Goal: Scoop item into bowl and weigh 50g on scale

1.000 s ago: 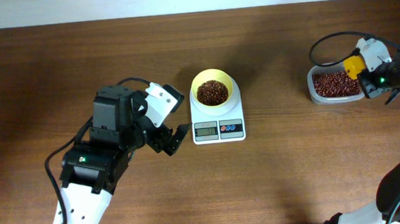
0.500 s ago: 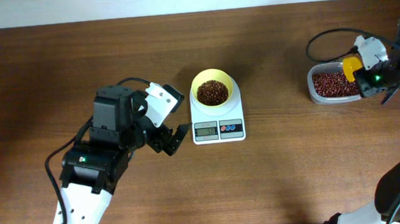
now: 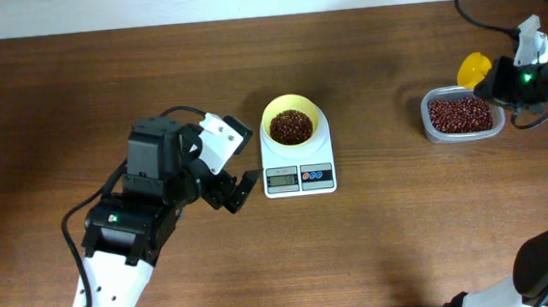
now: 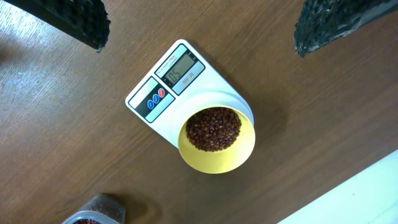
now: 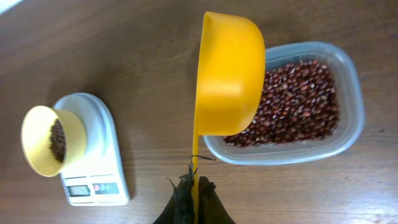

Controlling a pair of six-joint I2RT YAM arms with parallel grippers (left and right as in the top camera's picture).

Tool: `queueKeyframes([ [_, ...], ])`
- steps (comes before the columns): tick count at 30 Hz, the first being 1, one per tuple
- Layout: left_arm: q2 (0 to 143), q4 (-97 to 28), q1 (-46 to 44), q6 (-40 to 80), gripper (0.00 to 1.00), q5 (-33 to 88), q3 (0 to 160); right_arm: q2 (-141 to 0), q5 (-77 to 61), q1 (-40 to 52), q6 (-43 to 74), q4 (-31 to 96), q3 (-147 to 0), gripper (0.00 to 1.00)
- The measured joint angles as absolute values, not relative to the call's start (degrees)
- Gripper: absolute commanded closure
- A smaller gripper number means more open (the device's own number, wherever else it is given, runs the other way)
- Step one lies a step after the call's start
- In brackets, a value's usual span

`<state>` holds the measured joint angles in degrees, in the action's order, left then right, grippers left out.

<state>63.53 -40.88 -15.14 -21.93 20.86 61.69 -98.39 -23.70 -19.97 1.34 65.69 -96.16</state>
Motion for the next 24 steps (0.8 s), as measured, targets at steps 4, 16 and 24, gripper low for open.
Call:
queueKeyframes([
  [4,63.53,-40.88,-15.14,-21.93,0.01,20.88,61.69,-98.39,-23.88,-19.97,8.14,63.46,-96.16,0.96],
  [16,63.53,-40.88,-15.14,-21.93,0.01,20.88,61.69,-98.39,-17.82,-19.99,28.25,59.24,-96.18,0.96],
  [24,63.53,-40.88,-15.14,-21.93,0.01,20.86,61.69,-98.39,-16.71,-19.97,31.18,58.61,-96.18,0.96],
])
